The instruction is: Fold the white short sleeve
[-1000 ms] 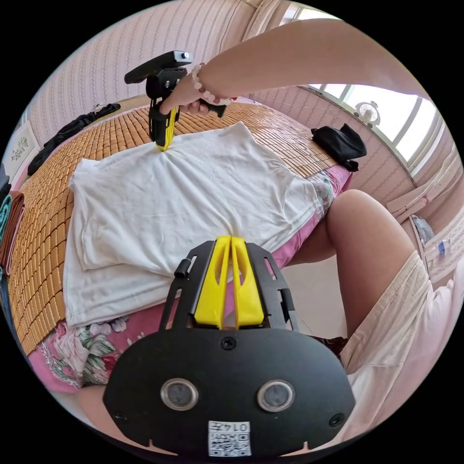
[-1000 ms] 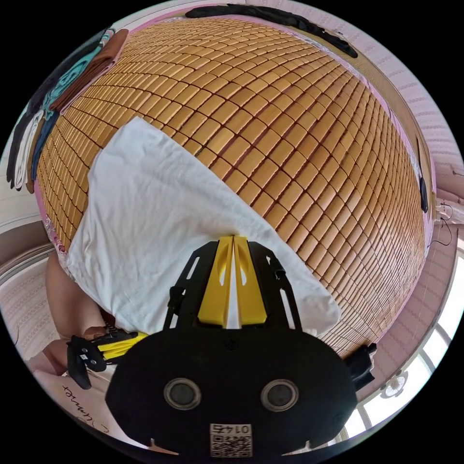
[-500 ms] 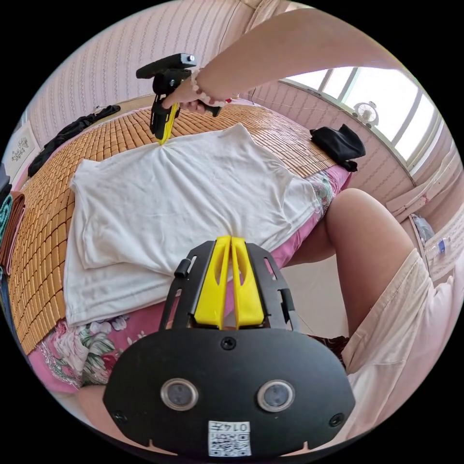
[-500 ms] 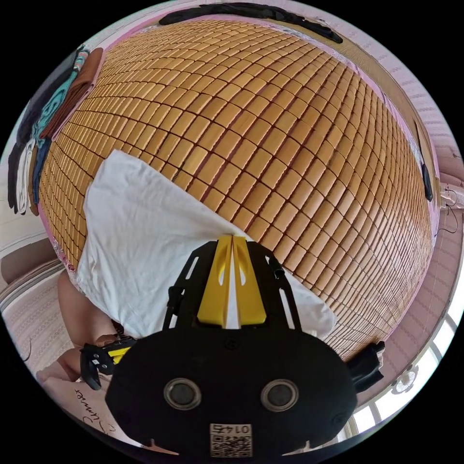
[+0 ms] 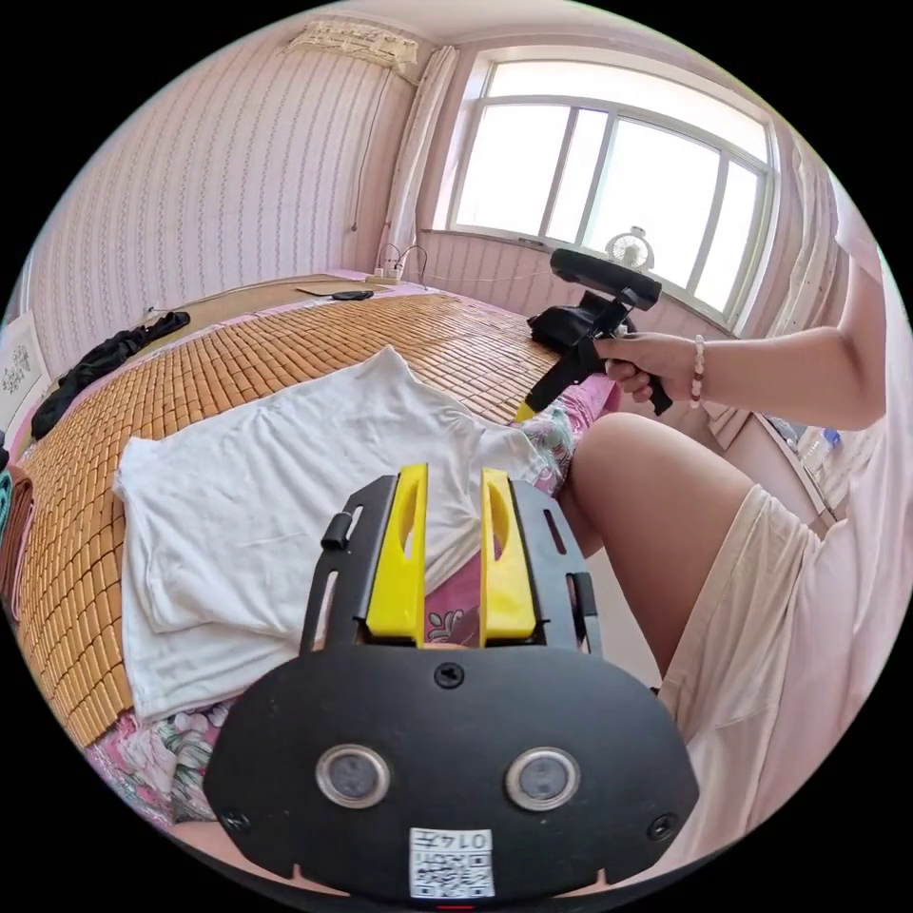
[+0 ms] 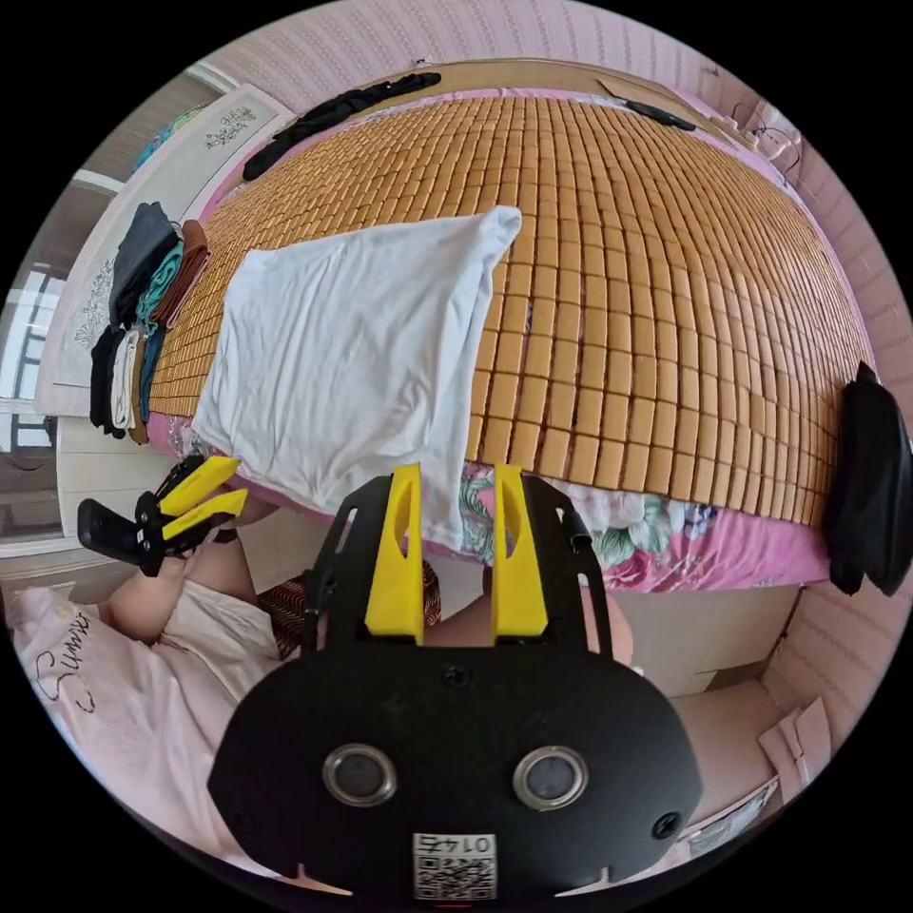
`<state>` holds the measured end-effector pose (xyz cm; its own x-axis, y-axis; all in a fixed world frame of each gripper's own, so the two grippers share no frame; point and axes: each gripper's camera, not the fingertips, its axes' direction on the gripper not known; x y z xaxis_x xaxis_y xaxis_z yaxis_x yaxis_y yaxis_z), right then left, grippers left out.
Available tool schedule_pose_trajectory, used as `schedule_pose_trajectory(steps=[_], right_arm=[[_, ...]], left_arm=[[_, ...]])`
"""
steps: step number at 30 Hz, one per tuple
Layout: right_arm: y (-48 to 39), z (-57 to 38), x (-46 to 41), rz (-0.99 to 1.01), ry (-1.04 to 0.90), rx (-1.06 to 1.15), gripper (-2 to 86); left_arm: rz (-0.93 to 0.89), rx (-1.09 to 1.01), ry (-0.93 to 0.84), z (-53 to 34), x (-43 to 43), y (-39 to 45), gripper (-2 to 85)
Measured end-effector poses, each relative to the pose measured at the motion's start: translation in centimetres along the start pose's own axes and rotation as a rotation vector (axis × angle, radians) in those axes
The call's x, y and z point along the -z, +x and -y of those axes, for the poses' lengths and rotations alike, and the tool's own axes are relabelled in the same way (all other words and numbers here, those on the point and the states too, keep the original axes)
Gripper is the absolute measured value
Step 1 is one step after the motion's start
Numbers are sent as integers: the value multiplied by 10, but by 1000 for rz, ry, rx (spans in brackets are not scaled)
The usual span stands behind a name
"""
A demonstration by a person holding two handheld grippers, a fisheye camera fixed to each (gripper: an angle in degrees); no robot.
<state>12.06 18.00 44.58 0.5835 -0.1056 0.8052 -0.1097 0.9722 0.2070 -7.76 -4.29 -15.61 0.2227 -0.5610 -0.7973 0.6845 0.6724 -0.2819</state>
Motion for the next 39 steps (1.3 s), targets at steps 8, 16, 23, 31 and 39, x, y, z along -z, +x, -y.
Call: schedule_pose_trajectory(steps=[8, 16, 23, 31, 39], right_arm=[[43, -19, -13, 29, -79, -15, 25], [93, -46, 16, 176, -1, 28, 2], [129, -53, 7, 229, -50, 15, 39], [156, -63, -3, 118, -181, 69, 81], [194, -81, 21, 325, -50, 72, 15]], left_arm=[[-91, -176, -158, 34, -79, 47, 145], [-69, -165, -188, 53, -128, 63, 167], [-67, -197, -234, 49, -143, 77, 176], [-57, -234, -276, 49, -159, 91, 177], [-47, -265, -273, 57, -163, 99, 181]])
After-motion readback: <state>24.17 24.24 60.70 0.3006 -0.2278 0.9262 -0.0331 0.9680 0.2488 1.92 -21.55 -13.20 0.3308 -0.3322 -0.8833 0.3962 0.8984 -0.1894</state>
